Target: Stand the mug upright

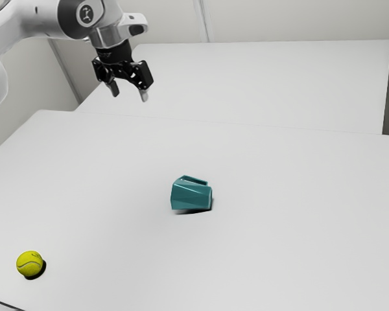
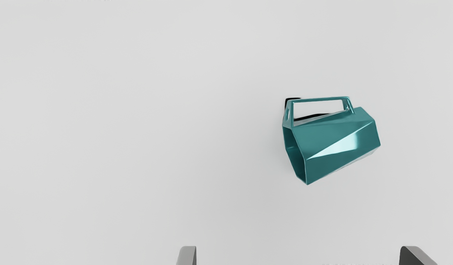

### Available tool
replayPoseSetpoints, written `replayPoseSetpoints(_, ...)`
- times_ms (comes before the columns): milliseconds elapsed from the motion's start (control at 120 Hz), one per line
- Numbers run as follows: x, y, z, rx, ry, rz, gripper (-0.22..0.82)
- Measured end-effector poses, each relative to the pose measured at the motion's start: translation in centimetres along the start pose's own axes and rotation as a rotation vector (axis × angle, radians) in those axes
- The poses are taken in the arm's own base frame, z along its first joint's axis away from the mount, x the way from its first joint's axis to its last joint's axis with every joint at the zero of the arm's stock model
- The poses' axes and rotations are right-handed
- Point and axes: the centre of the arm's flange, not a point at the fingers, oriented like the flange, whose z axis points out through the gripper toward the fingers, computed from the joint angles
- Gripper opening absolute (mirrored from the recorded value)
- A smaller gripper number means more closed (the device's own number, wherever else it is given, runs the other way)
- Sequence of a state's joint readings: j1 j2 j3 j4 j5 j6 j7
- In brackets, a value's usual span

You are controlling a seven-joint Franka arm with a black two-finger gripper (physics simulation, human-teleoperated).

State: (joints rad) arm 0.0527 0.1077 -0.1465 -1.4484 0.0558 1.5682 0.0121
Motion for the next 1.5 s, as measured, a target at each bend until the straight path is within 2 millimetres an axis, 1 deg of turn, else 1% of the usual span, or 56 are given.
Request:
replayPoseSetpoints(83,0.0,0.2,-0.1,0.000,0.000,0.003,0.60)
replayPoseSetpoints(200,-0.1,0.0,0.0,-0.001,-0.001,-0.002,0.60)
replayPoseSetpoints(392,-0.8,-0.2,0.1,-0.036,-0.010,-0.013,0.60)
replayPoseSetpoints(525,-2.9,-1.0,1.3,-0.116,-0.041,-0.052,0.60)
replayPoseSetpoints(567,-3.3,-1.3,2.1,-0.150,-0.056,-0.067,0.60)
replayPoseSetpoints(633,-3.7,-1.7,4.1,-0.210,-0.089,-0.095,0.60)
replayPoseSetpoints(783,-3.9,-2.7,9.9,-0.338,-0.191,-0.167,0.60)
replayPoseSetpoints(842,-4.0,-2.7,11.8,-0.375,-0.225,-0.189,0.60)
replayPoseSetpoints(917,-3.9,-2.1,13.8,-0.432,-0.248,-0.203,0.60)
replayPoseSetpoints(1083,-3.9,0.5,18.9,-0.555,-0.238,-0.179,0.60)
replayPoseSetpoints(1167,-4.0,0.6,20.6,-0.606,-0.203,-0.172,0.60)
replayPoseSetpoints(1317,-4.1,-1.3,22.7,-0.675,-0.121,-0.171,0.60)
replayPoseSetpoints(1433,-3.9,-2.1,24.0,-0.720,-0.062,-0.138,0.60)
replayPoseSetpoints(1500,-3.6,-2.7,25.2,-0.746,-0.037,-0.122,0.60)
